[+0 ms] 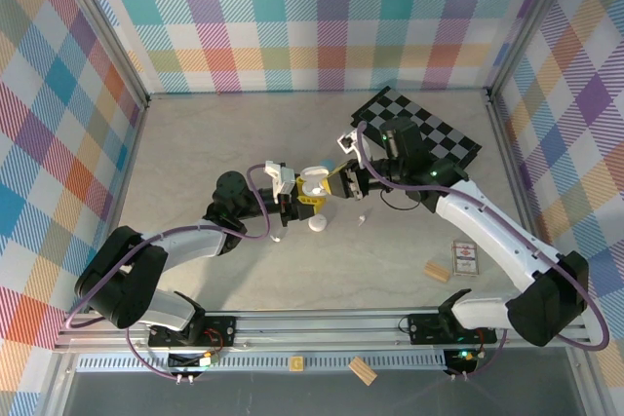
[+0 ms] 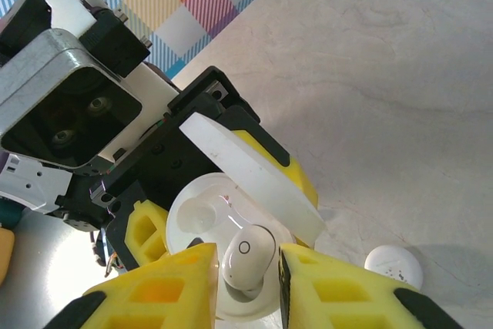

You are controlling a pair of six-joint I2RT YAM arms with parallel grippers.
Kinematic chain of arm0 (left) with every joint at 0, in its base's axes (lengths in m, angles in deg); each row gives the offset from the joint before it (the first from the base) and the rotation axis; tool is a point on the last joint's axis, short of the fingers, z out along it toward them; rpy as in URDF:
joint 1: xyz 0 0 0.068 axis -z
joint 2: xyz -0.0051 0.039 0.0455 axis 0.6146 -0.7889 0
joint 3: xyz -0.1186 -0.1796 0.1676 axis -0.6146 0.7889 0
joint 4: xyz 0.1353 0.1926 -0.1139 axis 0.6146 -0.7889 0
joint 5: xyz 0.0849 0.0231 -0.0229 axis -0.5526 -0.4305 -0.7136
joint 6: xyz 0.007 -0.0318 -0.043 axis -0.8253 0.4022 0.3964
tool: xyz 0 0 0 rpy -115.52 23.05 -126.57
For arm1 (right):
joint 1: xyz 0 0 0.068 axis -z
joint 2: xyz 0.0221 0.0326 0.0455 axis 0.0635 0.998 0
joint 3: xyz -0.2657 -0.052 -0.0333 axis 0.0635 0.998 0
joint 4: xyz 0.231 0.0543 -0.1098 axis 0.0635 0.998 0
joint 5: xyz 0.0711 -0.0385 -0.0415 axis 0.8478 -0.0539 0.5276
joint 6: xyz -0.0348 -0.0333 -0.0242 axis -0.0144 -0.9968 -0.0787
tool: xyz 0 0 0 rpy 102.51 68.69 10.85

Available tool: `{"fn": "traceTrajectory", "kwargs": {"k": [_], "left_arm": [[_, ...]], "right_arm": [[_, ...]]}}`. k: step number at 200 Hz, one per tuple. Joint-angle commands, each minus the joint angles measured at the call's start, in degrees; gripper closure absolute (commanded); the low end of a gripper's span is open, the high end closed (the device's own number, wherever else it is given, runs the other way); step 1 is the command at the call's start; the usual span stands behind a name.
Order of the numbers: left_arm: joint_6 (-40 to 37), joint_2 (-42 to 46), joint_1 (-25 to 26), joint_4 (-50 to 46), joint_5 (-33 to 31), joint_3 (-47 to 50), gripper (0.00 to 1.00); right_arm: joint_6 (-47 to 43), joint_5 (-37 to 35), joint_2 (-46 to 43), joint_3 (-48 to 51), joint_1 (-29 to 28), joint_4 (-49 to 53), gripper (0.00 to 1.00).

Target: Insert wireless bluetooth earbuds into charging case

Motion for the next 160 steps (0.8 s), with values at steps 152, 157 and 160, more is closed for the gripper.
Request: {"fn": "traceTrajectory", "kwargs": {"k": [152, 157, 160], "left_arm": [[-6.45, 8.26, -0.97, -6.04, -1.46, 2.66, 0.74], [-6.63, 8.55, -0.92, -6.46, -1.54, 2.57, 0.74], [-6.77, 8.68, -0.96, -6.74, -1.54, 2.65, 0.74]], "right_arm": [[14.85, -28.09, 17.52, 9.7, 16.8, -11.76, 0.39], [15.56, -28.92, 19.76, 7.84, 16.73, -9.85, 0.4], [15.91, -29.04, 21.08, 6.62, 16.73, -8.88, 0.4]]}}
